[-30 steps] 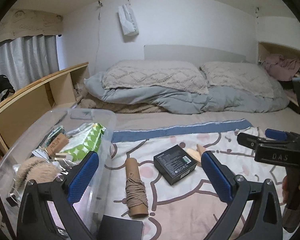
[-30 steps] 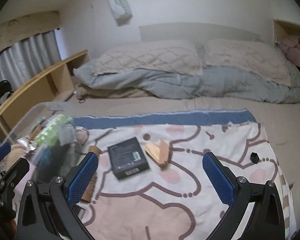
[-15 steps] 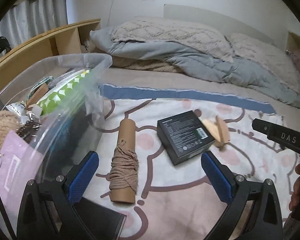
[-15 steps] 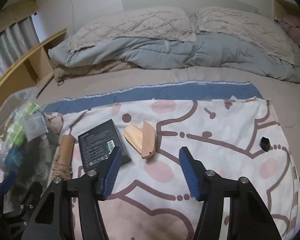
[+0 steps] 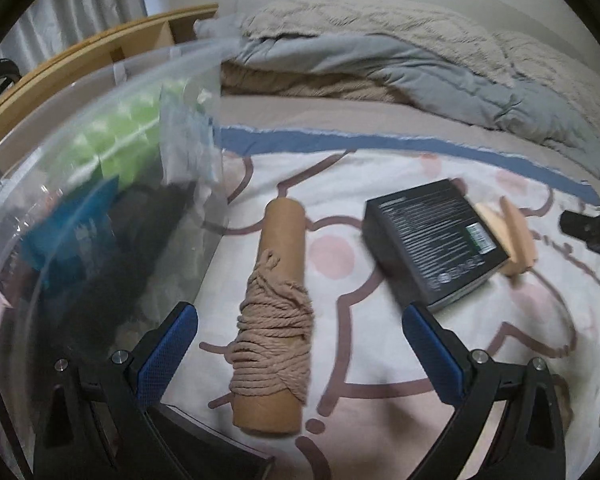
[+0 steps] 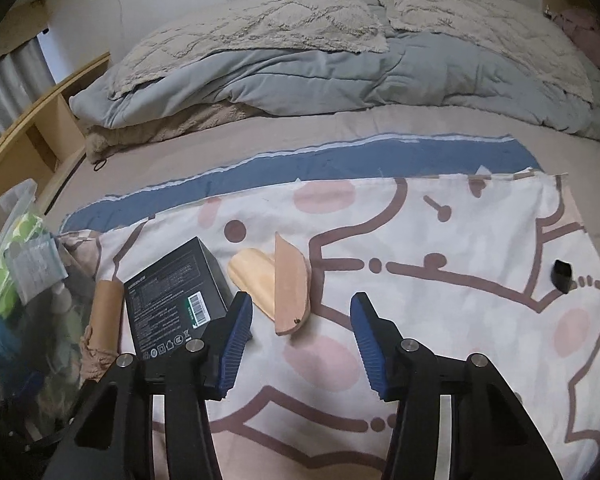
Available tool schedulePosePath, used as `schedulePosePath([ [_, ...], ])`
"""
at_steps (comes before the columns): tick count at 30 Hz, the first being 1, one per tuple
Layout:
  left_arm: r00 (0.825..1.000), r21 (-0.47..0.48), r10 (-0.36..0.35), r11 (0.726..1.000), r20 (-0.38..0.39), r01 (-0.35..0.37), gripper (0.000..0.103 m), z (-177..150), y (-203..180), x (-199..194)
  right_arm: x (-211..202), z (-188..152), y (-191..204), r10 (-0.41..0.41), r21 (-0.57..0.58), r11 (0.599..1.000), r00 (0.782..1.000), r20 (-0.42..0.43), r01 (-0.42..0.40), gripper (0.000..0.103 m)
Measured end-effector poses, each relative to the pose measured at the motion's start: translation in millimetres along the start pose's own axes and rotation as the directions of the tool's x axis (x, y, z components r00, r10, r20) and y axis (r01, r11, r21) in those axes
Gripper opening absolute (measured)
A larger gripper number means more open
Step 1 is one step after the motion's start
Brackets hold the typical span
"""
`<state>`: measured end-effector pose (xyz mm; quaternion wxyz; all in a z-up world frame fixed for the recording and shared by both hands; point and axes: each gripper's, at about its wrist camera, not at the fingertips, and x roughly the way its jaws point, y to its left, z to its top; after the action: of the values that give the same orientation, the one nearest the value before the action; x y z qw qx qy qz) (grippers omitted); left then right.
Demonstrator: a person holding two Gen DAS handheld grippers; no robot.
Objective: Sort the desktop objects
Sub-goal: 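Move the left tool to the rope-wrapped tube while right approaches the wooden slat, then close the left gripper on the rope-wrapped tube while right closes on the wooden slat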
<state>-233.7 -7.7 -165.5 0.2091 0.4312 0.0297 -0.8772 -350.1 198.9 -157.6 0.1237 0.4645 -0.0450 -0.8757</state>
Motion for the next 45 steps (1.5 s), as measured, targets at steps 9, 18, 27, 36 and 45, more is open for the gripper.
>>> schedulePosePath([
  [9, 0.996, -0.019, 0.037, 0.999, -0.085, -0.039, 0.103, -6.4, 3.5, 28.8, 15.7, 6.7, -6.5, 0.025, 0.038, 0.999, 1.0, 0.012, -0.025, 0.052],
  [18, 0.984, -0.04, 0.053, 0.997, -0.17, -0.06, 0.103, -12.9, 5.3, 46.5, 37.9, -0.6, -18.7, 0.039, 0.07, 0.997, 0.998, -0.049, -0.035, 0.053],
  [27, 0.969, -0.076, 0.05, 0.995, -0.24, -0.071, 0.102, -19.6, 15.1, 61.4, 49.6, 0.1, -20.0, 0.061, 0.074, 0.996, 0.996, -0.062, -0.056, 0.053],
  [36, 0.958, -0.095, 0.013, 0.995, -0.287, -0.042, 0.101, -23.5, 11.8, 63.7, 56.5, -2.6, -10.1, 0.074, 0.045, 0.997, 0.994, -0.086, -0.07, 0.052],
  [45, 0.952, -0.106, -0.006, 0.994, -0.305, -0.028, 0.096, -26.4, 12.6, 62.5, 57.3, -3.1, -7.7, 0.066, 0.002, 0.998, 0.993, -0.096, -0.066, 0.047],
])
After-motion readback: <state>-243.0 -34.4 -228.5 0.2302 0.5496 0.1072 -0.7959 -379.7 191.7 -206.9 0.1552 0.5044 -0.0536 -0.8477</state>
